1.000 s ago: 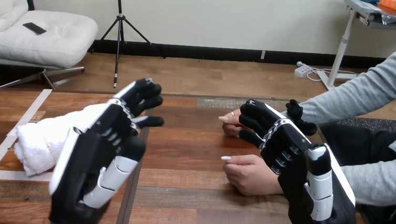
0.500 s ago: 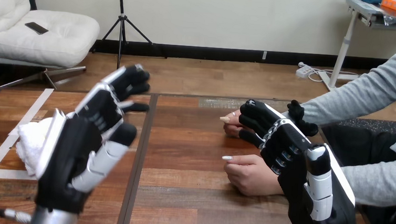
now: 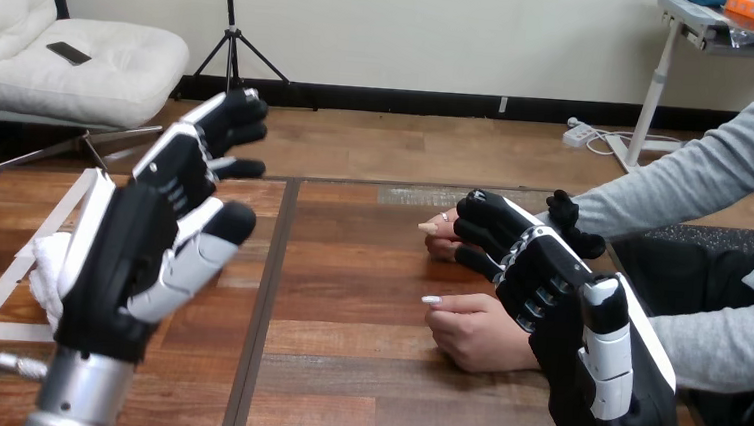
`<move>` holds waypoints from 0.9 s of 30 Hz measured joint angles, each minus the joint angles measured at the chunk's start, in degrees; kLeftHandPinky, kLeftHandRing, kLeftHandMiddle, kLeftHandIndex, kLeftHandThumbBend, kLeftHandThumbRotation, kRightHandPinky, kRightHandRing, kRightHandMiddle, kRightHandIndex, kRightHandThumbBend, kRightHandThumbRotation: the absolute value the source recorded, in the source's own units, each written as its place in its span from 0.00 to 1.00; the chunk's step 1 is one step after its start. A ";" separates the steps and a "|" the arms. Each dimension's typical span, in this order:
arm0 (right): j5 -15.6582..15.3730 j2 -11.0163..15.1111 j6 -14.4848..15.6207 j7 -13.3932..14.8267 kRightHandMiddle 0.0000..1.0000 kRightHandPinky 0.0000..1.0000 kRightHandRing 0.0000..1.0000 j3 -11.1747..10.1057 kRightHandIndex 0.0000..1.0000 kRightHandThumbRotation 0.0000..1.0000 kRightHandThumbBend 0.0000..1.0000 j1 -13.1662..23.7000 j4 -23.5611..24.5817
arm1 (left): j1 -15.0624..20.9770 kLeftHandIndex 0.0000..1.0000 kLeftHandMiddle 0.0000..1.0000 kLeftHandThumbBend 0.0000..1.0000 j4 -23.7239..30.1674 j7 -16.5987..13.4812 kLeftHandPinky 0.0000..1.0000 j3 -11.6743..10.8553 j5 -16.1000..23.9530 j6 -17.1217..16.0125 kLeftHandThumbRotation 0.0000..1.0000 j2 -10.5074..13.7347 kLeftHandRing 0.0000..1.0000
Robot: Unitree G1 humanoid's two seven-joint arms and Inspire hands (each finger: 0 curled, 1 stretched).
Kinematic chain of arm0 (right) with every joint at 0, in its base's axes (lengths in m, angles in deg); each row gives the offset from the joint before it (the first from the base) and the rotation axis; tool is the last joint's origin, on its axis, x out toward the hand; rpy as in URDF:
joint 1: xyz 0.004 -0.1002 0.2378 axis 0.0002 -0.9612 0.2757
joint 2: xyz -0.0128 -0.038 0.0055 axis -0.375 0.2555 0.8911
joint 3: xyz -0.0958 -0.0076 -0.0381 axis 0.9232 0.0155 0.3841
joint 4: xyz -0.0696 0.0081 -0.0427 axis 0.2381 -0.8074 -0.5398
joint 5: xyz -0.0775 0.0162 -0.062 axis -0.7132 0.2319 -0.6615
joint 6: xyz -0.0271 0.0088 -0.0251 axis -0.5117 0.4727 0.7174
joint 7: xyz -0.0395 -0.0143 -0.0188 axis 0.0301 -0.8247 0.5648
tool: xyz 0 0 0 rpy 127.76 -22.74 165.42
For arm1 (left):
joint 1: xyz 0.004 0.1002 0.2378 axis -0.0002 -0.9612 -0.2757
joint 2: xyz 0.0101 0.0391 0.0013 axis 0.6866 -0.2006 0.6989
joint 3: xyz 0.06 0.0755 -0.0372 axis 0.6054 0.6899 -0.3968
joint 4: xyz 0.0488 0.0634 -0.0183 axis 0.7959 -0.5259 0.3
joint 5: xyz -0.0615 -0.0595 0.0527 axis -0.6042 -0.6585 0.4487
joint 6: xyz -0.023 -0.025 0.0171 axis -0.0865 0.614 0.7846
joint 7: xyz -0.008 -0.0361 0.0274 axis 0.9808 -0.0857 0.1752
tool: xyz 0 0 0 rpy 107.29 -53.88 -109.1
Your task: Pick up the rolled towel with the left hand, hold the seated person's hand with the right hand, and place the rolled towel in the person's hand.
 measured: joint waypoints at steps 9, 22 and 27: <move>0.01 0.00 0.00 -0.01 0.90 0.88 0.92 -0.01 0.86 1.00 0.77 0.08 -0.01 | 3.32 0.86 0.89 0.85 -2.97 -0.81 0.75 -1.33 1.77 0.62 0.77 1.19 0.87; 0.02 -0.06 0.00 0.00 0.89 0.87 0.91 -0.03 0.86 1.00 0.77 0.51 -0.01 | 9.86 0.88 0.92 0.76 -9.05 -1.03 0.87 -1.42 2.60 2.57 0.71 3.68 0.92; 0.00 -0.06 0.00 0.17 0.89 0.87 0.91 -0.04 0.86 1.00 0.77 0.71 -0.01 | 13.06 0.89 0.93 0.74 -12.70 -1.75 0.90 -1.42 4.75 2.59 0.71 4.97 0.94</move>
